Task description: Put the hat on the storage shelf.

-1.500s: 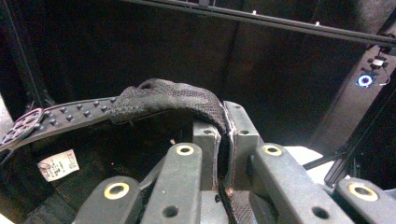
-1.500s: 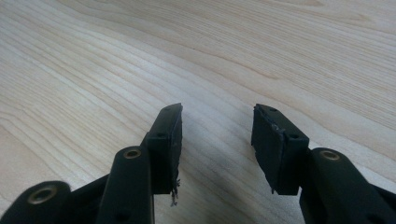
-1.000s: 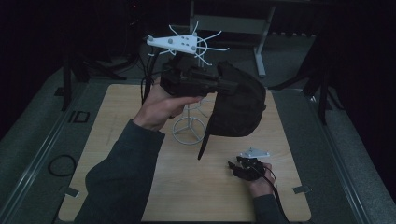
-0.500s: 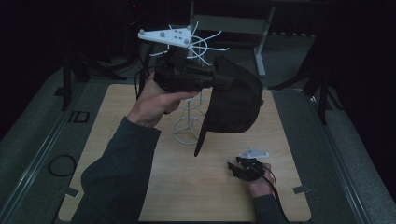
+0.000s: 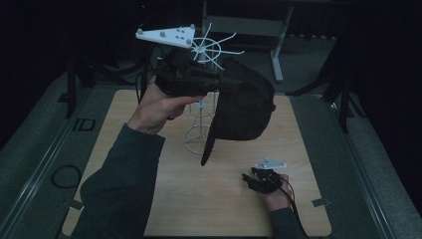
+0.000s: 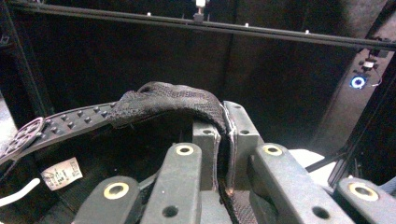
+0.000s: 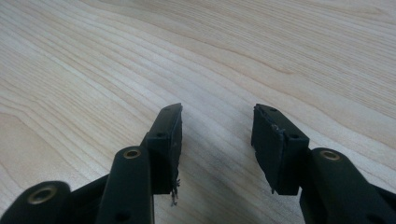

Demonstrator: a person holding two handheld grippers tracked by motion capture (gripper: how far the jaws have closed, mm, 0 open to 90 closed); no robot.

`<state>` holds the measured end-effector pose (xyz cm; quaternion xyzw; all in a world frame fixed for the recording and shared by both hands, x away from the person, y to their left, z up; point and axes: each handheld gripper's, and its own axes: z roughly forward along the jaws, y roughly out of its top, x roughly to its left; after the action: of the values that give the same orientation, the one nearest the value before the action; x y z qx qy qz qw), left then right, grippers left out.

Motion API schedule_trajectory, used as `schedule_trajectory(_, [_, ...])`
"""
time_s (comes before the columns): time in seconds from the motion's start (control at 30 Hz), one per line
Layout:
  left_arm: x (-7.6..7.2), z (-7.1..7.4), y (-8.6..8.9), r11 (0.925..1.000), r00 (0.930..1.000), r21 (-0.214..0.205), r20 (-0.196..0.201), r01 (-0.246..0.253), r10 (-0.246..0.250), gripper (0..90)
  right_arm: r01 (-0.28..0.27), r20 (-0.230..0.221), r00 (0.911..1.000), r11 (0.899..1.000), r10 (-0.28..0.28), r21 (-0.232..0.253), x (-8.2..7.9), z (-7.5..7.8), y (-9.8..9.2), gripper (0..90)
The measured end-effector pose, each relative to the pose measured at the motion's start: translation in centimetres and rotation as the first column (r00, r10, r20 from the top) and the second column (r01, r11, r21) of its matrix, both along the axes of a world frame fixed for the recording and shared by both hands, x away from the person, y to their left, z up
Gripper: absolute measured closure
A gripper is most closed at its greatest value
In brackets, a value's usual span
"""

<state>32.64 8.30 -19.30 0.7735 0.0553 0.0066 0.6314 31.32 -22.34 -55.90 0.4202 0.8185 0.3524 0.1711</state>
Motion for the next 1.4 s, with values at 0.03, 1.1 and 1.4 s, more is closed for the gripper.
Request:
schedule_trajectory(0.03, [0.0, 0.0, 0.1, 1.0, 1.0, 0.004, 0.0, -0.003, 0.003, 84.9, 0.0, 0.0, 1.0, 1.0, 0.0, 0.0, 0.0, 0.0, 0.0, 52.7])
schedule_trajectory(1.1, [2.6, -4.7, 3.8, 0.9992, 0.9973, -0.038, -0.073, -0.016, 0.013, 83.0, 0.001, 0.002, 1.0, 1.0, -0.001, 0.0, -0.1, 0.0, -0.1, 52.8])
schedule_trajectory(1.4, [4.1, -7.0, 6.1, 0.9944, 0.9881, -0.084, -0.145, -0.064, 0.052, 82.2, 0.004, 0.003, 1.0, 1.0, -0.004, -0.001, -0.1, 0.0, -0.2, 52.8])
